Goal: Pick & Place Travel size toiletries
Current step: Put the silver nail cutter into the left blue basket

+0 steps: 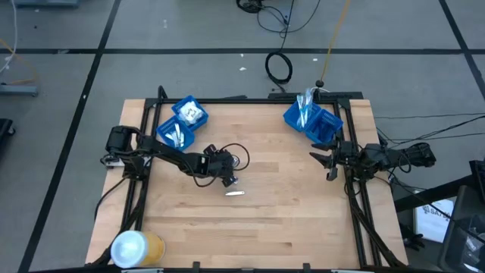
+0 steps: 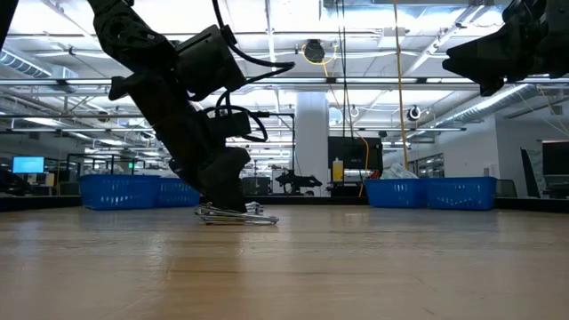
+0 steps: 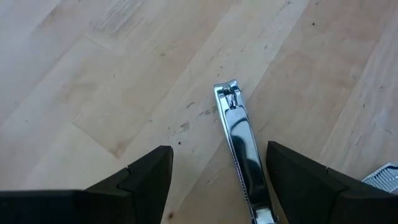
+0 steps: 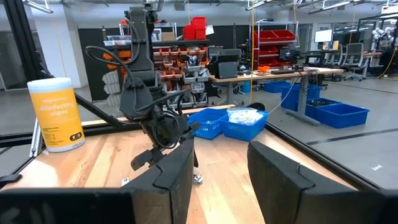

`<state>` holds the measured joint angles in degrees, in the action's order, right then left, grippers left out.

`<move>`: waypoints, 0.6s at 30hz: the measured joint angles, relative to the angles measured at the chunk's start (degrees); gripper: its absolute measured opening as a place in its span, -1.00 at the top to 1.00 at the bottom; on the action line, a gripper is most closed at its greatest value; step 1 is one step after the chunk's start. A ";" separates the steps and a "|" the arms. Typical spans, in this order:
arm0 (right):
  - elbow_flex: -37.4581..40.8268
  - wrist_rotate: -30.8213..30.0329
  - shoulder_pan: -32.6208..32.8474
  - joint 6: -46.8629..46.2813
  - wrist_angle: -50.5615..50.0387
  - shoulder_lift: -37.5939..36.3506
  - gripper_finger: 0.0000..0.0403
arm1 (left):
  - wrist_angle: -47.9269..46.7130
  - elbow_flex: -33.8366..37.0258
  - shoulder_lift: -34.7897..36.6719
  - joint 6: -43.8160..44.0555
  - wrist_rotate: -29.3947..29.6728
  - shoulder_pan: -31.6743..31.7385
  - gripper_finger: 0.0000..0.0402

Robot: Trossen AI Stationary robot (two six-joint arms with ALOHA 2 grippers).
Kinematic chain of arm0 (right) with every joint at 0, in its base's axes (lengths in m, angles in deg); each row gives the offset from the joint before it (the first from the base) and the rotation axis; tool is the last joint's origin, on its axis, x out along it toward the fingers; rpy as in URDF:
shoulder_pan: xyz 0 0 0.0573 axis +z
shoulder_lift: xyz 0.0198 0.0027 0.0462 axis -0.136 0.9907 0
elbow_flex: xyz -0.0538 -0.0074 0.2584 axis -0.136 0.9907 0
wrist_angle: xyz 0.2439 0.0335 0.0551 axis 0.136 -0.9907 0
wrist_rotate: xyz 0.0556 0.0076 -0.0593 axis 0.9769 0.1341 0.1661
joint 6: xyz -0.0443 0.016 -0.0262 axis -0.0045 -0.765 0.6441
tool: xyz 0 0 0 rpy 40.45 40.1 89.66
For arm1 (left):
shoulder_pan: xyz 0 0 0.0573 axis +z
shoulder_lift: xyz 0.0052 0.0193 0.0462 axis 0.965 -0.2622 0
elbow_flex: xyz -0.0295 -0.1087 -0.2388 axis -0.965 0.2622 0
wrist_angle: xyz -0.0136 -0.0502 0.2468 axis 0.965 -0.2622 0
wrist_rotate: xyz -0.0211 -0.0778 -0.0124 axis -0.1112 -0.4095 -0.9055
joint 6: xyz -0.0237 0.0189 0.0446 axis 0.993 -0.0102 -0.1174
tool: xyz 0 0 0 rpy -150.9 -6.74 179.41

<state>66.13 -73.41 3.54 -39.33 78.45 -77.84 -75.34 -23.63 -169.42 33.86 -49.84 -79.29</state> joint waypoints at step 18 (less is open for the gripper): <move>0.02 0.04 0.00 0.00 0.17 0.00 0.31 | 5.26 0.07 -0.04 2.11 -3.48 0.39 0.89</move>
<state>66.15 -73.37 3.54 -39.33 78.62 -77.84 -70.08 -23.57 -169.47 35.97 -53.32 -78.90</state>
